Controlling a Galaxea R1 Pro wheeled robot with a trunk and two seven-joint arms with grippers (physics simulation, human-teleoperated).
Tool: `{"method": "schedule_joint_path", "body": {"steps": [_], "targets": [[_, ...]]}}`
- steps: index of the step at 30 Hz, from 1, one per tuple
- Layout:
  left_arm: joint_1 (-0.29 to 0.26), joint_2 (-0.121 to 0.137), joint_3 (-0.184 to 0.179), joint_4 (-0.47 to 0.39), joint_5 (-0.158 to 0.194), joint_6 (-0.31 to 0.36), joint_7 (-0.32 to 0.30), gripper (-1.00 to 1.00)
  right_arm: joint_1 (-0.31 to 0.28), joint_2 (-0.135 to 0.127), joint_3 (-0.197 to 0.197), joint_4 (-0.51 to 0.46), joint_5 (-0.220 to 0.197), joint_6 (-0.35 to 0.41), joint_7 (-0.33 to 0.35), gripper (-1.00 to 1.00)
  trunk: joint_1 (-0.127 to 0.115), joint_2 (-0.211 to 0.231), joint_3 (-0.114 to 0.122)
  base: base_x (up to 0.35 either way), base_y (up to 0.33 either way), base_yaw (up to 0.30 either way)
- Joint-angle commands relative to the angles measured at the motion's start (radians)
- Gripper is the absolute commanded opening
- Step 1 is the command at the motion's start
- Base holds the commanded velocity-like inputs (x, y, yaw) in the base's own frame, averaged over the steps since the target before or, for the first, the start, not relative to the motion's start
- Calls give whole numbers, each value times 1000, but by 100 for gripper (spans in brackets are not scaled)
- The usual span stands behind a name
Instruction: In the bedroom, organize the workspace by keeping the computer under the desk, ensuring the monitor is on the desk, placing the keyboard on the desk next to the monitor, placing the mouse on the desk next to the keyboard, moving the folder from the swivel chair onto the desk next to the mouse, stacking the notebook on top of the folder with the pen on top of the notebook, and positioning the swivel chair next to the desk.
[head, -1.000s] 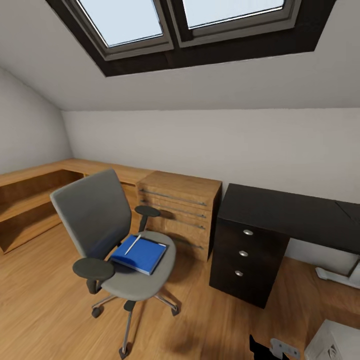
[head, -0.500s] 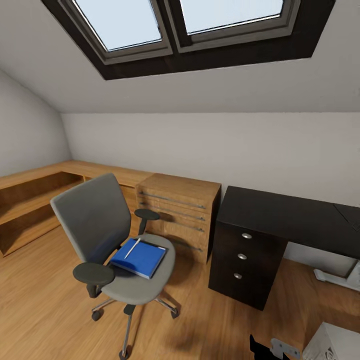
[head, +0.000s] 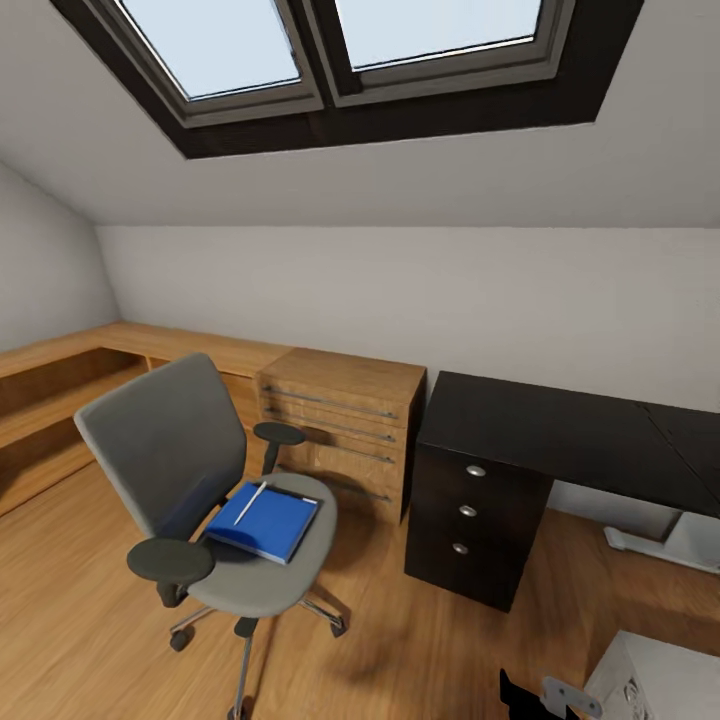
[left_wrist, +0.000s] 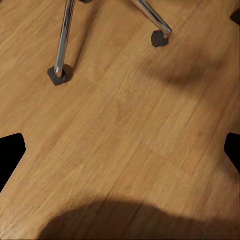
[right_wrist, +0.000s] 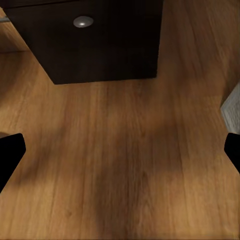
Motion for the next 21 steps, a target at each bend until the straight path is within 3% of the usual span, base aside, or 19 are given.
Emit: {"method": "schedule_joint_path", "body": {"steps": [1, 17, 21], "targets": [[-1, 0, -1, 1, 7, -3, -2, 100, -1, 0, 7, 2, -11, -4, 5, 100, -4, 7, 1, 0, 0, -23], [-1, 13, 0, 24, 7, -4, 0, 100, -1, 2, 7, 2, -11, -4, 5, 100, -65, 119, 25, 0, 0, -5], [-1, 16, 0, 32, 8, -6, -1, 100, -1, 3, 7, 2, -11, -4, 5, 100, -65, 119, 22, 0, 0, 0]]}}
